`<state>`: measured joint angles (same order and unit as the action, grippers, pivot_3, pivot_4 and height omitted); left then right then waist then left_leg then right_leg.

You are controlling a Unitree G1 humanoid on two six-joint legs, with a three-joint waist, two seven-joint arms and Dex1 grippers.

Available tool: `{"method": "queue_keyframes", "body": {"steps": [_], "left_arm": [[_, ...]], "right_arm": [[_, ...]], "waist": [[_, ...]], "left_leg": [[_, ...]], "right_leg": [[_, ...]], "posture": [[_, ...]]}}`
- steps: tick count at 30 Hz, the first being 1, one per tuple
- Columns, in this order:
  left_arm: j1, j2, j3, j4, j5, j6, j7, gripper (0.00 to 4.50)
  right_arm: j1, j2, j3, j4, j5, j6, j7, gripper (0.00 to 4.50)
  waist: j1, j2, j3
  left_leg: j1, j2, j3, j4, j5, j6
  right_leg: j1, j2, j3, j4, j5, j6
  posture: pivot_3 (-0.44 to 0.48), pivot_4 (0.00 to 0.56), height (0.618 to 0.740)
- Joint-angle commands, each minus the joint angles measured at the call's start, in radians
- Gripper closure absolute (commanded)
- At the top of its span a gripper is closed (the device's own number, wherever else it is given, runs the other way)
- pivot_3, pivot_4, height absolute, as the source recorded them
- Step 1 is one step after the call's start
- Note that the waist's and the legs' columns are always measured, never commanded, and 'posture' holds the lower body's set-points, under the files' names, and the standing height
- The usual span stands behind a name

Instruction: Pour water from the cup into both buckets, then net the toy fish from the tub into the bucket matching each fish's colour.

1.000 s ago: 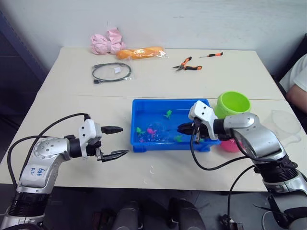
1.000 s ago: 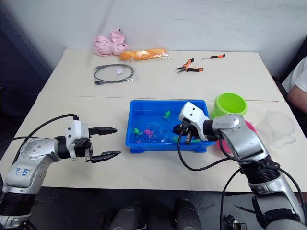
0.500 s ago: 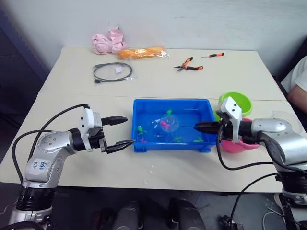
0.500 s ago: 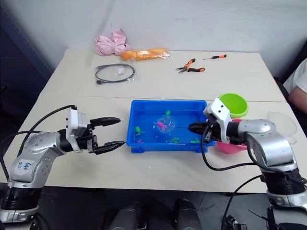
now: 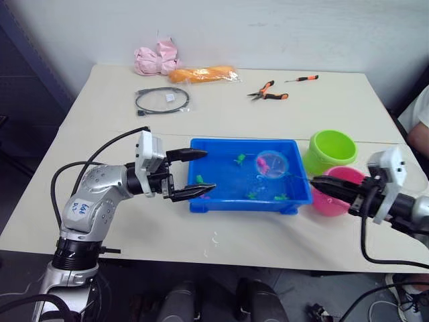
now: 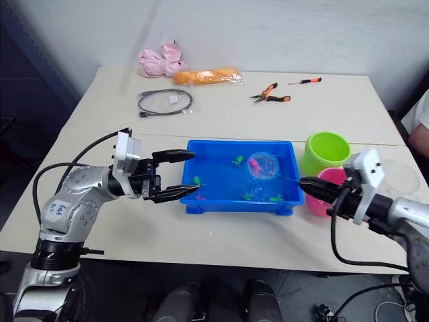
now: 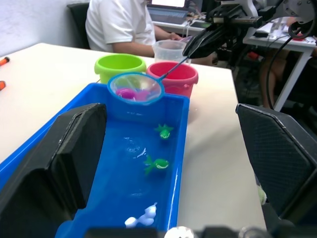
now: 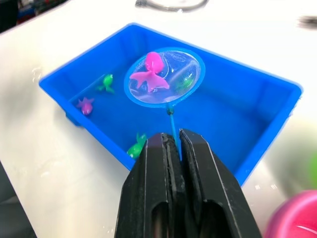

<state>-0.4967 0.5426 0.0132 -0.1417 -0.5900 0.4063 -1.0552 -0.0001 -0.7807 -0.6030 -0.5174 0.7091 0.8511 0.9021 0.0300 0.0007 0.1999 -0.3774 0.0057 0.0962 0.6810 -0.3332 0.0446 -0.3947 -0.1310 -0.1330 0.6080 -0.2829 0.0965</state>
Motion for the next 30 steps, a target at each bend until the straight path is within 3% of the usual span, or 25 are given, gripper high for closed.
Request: {"method": "queue_keyframes", "body": {"steps": [1,7,10,19,26,30], "left_arm": [[-0.035,-0.012,-0.029,0.016,-0.005,-0.013,-0.053,0.03],[-0.072,-0.060,-0.065,0.055,0.019,-0.039,-0.069,0.03],[-0.075,-0.073,-0.087,0.064,0.040,-0.062,-0.081,0.03],[-0.083,-0.085,-0.117,0.116,0.127,-0.146,-0.083,0.03],[-0.064,-0.099,-0.104,0.119,0.138,-0.159,-0.051,0.03],[-0.044,-0.094,-0.106,0.098,0.136,-0.155,-0.045,0.03]], "right_arm": [[0.102,-0.014,-0.220,-0.094,0.062,0.011,-0.018,4.50],[0.267,0.004,-0.418,-0.137,0.047,-0.027,-0.044,4.50],[0.330,0.046,-0.463,-0.088,-0.034,-0.137,-0.066,4.50],[0.428,0.116,-0.274,0.139,-0.460,-0.724,-0.124,4.50],[0.416,0.121,-0.191,0.322,-0.721,-1.165,-0.279,4.50],[0.458,0.098,-0.171,0.376,-0.994,-1.390,-0.450,4.50]], "waist": [[0.001,0.000,0.000],[-0.001,0.000,0.000],[-0.003,0.000,0.000],[-0.005,0.000,0.000],[-0.007,0.000,0.000],[-0.006,0.000,0.000]], "left_leg": [[0.000,0.000,0.000,0.000,0.000,0.000],[0.001,-0.001,0.000,0.000,0.000,0.001],[0.001,-0.001,0.001,0.000,0.000,0.001],[0.003,-0.002,0.003,-0.001,0.000,0.001],[0.004,-0.002,0.004,-0.001,0.000,0.000],[0.005,-0.002,0.005,-0.001,0.000,0.000]], "right_leg": [[0.000,0.000,0.000,0.000,0.000,0.000],[0.001,0.000,0.001,-0.001,0.001,0.001],[0.001,0.000,0.001,-0.002,0.001,0.001],[0.001,0.001,0.003,-0.003,0.000,0.002],[0.001,0.000,0.005,-0.002,0.000,0.002],[0.001,0.000,0.005,-0.002,0.000,0.001]], "posture": [[0.000,0.150,0.740],[0.000,0.150,0.740],[0.000,0.150,0.740],[0.000,0.150,0.740],[0.000,0.150,0.740],[0.000,0.150,0.740]]}}
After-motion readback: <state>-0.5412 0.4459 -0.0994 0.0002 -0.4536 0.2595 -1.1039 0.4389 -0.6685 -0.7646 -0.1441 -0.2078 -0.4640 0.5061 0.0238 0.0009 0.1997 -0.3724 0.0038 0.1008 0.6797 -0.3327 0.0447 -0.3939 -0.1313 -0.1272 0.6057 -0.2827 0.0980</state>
